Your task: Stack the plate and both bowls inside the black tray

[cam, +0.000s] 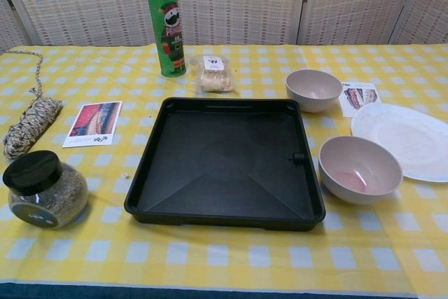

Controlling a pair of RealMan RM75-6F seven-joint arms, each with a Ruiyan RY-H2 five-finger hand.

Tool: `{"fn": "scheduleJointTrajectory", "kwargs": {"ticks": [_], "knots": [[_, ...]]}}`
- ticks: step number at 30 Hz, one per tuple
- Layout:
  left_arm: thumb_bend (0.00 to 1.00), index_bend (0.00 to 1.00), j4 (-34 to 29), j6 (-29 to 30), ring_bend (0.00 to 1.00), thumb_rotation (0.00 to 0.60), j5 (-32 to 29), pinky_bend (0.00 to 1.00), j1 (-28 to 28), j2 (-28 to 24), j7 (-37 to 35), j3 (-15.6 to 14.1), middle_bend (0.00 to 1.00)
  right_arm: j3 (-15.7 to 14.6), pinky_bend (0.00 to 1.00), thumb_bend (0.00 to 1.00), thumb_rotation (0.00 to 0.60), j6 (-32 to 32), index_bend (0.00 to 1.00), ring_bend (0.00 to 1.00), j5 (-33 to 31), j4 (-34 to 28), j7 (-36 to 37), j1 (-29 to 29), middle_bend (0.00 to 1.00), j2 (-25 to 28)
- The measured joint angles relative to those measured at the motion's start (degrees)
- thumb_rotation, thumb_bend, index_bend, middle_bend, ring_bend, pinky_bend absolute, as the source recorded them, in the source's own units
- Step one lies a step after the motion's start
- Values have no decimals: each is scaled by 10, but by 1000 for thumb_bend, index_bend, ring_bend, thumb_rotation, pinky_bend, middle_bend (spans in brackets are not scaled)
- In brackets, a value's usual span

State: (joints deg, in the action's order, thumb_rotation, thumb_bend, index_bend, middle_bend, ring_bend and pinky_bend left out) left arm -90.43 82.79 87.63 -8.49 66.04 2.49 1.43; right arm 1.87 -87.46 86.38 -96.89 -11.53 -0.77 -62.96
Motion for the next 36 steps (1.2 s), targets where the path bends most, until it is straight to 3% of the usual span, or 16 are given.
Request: {"fn": "scheduleJointTrajectory", "kwargs": {"ticks": [7,17,21,36], "knots": [[467,0,-1,-1,0,600,4,0,-3,-1,-3,1,0,-2,0,390,600,-8,21,0,21,10,12,0,0,-3],[467,0,-3,-3,0,600,4,0,-3,-7,-15,-1,0,-10,0,391,600,-3,345,0,64,88,45,-15,0,-12],[467,0,-9,-2,0,600,3,0,1,-10,-13,-5,0,-13,0,390,600,14,429,0,69,150,67,-27,0,-35],[467,0,-11,-18,0,600,-7,0,-3,-6,2,-5,0,-13,0,390,600,97,415,8,60,421,165,-82,18,-181]]}}
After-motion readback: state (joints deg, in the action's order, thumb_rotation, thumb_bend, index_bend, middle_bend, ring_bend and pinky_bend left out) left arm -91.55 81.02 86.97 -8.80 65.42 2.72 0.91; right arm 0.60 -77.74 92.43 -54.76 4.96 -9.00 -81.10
